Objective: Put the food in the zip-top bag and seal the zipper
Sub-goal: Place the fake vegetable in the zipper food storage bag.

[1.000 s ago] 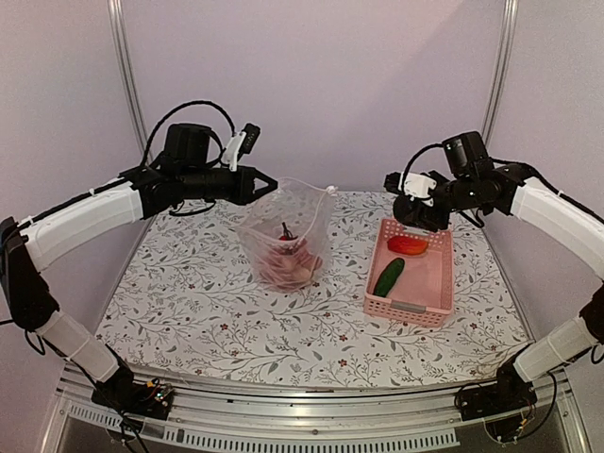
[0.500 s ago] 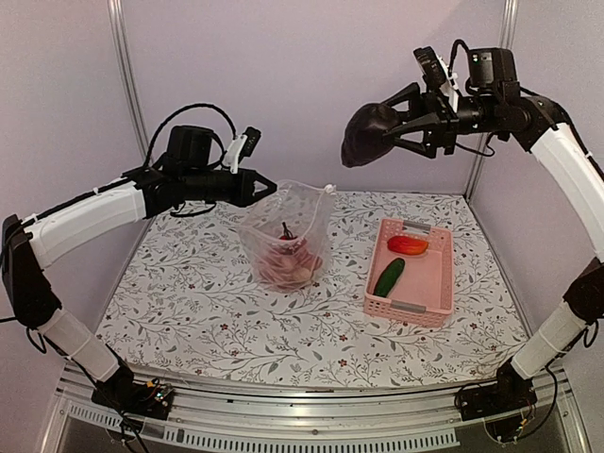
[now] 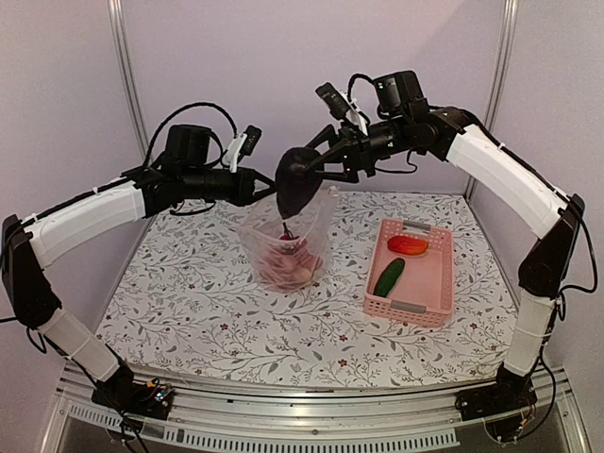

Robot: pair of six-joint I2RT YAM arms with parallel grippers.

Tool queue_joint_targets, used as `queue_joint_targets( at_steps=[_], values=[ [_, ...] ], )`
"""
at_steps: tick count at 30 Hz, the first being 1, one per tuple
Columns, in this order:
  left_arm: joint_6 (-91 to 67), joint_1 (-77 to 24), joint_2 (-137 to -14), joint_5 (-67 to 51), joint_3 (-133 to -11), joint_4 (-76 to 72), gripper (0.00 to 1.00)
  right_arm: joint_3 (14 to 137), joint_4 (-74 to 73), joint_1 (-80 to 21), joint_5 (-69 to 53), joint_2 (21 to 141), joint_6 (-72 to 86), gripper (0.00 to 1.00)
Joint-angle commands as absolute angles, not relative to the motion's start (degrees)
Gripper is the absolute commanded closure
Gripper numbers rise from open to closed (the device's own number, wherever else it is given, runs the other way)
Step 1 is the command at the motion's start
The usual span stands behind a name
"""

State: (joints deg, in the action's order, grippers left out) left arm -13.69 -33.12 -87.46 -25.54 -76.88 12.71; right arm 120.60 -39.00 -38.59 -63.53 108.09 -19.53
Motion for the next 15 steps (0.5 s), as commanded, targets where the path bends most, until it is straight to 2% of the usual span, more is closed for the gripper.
queue_joint_targets(
  at_steps=[1,7,11,13,15],
  values=[
    [-13.34,-32.09,-87.16,-26.16,-76.66,11.96,1.00,121.89,-37.56,-39.77,-54.16,110.07,-17.17,0.76],
    [-13.71,-31.60,-86.84,-26.43,-76.38,11.48,1.00,119.36,-39.37,-43.93,-40.76,109.79,-22.02,0.72],
    [-14.42,-31.47,-86.35,-27.50,-76.40,11.09,1.00,117.21,-38.95,-47.35,-27.97,109.22,-24.65,0.50],
    [-14.44,-31.49,-85.91,-27.26,-75.92,10.62,1.00,116.51,-38.60,-48.74,-23.13,108.78,-25.49,0.35],
    [-14.30,-31.47,-85.71,-26.74,-75.85,10.56,1.00,115.35,-38.17,-49.62,-22.13,107.36,-26.57,0.30]
  ],
)
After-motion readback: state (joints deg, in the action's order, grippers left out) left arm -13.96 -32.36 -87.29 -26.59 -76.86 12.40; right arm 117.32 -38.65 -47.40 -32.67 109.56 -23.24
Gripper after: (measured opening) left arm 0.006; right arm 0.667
